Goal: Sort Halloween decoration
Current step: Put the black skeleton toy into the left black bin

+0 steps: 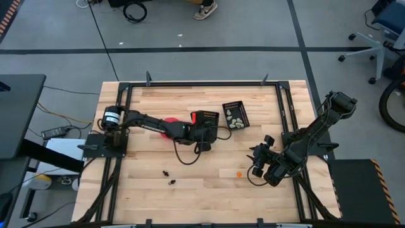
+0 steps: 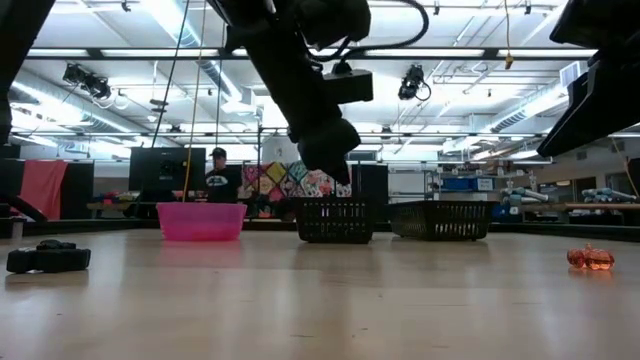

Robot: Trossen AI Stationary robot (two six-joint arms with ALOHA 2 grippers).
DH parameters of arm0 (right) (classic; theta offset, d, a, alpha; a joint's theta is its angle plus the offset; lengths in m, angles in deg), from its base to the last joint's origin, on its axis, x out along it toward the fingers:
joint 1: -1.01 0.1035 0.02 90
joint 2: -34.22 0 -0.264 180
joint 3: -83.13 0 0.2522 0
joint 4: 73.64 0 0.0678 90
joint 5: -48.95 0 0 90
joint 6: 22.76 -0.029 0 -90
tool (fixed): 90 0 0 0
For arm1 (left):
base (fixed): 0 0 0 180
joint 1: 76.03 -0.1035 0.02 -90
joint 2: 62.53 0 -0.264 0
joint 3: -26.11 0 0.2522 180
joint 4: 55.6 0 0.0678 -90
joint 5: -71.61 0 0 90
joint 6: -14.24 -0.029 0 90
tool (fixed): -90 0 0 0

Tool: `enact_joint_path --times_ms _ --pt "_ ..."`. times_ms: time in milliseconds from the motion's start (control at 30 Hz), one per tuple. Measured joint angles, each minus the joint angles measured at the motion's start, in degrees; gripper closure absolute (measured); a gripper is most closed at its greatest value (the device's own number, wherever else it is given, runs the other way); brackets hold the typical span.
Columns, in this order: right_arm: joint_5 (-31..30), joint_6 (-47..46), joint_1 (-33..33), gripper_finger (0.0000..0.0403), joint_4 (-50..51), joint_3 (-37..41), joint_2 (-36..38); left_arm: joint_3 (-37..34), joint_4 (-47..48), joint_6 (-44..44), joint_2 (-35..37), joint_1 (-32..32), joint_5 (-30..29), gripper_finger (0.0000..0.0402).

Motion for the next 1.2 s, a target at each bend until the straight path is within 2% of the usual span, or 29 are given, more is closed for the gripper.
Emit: enact_joint_path --times_ms 200,400,500,600,833,1200 --pt "-0.24 0.0 0.0 0.0234 0.36 0.0 0.0 0.0 -10.33 -8.55 0.0 3.32 0.71 0.0241" --pt "-0.26 0.0 0.0 0.0234 0.34 0.0 0.0 0.02 -14.92 -13.5 0.0 6.27 12.96 0.0246" --pt "-0.28 0.0 0.0 0.0234 0.3 0.0 0.0 0.02 -14.26 -13.38 0.0 7.67 16.48 0.0246" --pt "-0.28 0.0 0.0 0.0234 0.12 0.0 0.0 0.02 -12.71 -13.21 0.0 9.33 18.75 0.0246" --pt "-0.35 0.0 0.0 0.0234 -0.43 0.0 0.0 0.02 -7.28 -11.0 0.0 13.55 19.17 0.0246" --pt "-0.46 0.0 0.0 0.0234 -0.65 0.0 0.0 0.02 9.58 -4.52 0.21 20.18 19.15 0.0246"
